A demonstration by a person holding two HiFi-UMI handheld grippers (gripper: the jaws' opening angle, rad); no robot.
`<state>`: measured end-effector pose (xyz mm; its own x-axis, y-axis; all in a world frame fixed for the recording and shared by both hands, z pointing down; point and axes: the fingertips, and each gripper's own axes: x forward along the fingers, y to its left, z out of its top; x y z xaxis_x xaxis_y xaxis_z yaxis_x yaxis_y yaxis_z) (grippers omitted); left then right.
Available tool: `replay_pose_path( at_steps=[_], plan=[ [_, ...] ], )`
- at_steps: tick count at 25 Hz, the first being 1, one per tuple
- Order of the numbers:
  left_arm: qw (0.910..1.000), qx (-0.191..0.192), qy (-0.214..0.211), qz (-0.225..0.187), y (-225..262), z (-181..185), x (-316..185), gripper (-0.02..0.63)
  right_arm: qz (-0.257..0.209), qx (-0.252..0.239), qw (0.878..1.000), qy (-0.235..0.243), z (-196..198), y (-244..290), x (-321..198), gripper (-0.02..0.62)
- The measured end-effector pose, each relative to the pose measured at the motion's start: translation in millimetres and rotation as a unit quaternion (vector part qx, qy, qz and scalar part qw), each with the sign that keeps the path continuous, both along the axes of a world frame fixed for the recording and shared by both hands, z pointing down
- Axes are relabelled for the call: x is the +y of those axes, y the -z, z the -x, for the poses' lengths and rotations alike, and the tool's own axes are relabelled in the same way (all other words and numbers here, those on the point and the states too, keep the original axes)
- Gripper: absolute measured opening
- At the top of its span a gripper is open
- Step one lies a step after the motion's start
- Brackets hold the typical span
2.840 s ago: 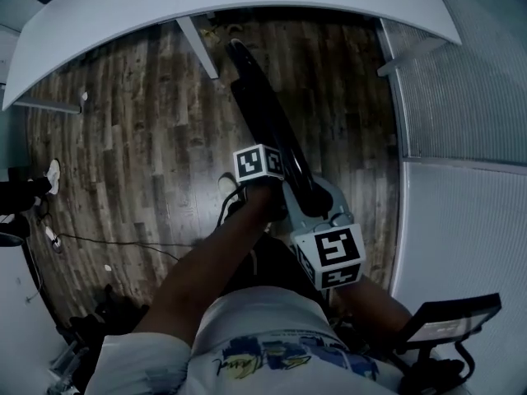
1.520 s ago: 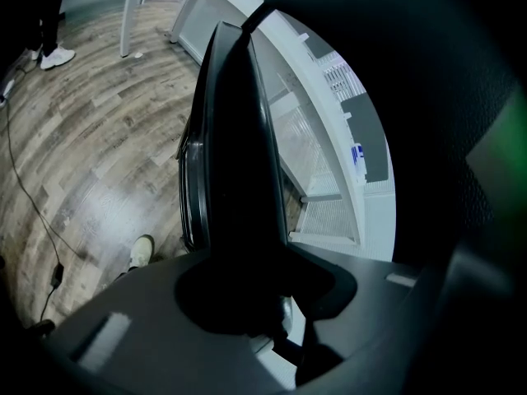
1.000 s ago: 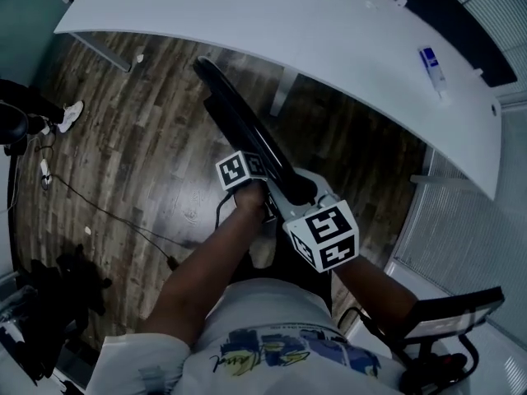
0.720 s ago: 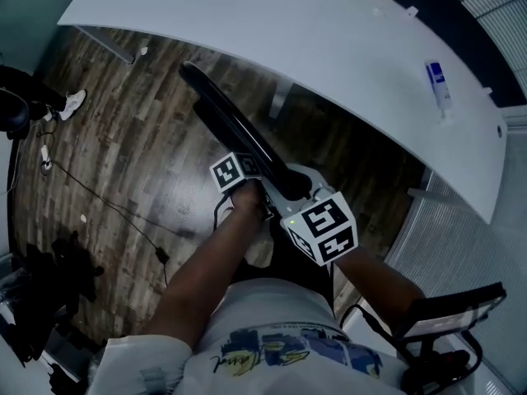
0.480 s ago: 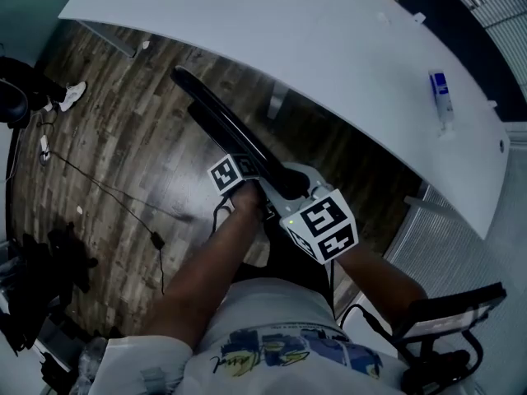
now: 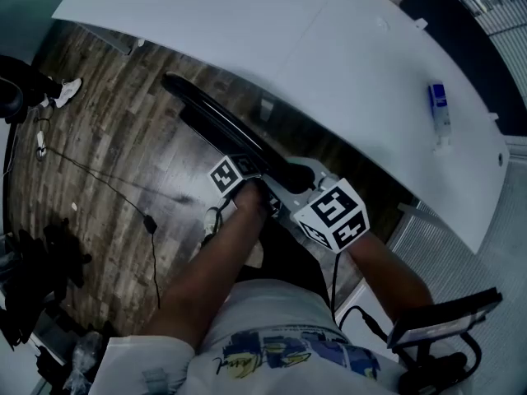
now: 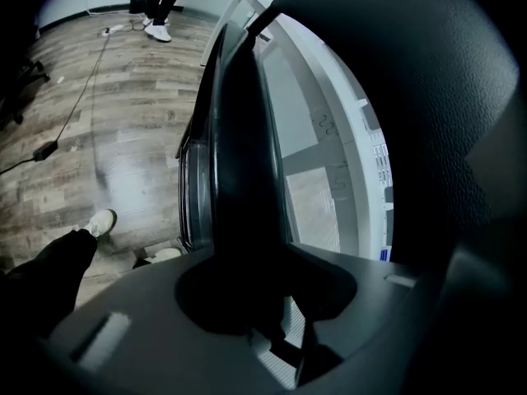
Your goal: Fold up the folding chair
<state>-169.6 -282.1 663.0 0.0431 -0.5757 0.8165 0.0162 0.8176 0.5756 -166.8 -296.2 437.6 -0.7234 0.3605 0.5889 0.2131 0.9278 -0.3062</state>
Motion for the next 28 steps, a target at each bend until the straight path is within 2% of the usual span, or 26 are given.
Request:
replay_pose_path(
  at_steps=[7, 15, 28],
  plan=[
    [0.9998, 0.013, 0.013, 0.008, -4, 3, -41, 0.137, 0.012, 0.001, 1.0, 0.01, 6, -7, -53, 0.094],
    [0.9999, 0.012, 0.002, 0.001, -9, 7, -67, 0.155, 0.031, -0.001, 0.999, 0.005, 10, -11, -87, 0.094],
    [0.9989, 0.001, -0.019, -0.042, -8, 10, -98, 0.179, 0.038, -0.004, 0.999, -0.006, 15, -17, -119, 0.092]
  ],
)
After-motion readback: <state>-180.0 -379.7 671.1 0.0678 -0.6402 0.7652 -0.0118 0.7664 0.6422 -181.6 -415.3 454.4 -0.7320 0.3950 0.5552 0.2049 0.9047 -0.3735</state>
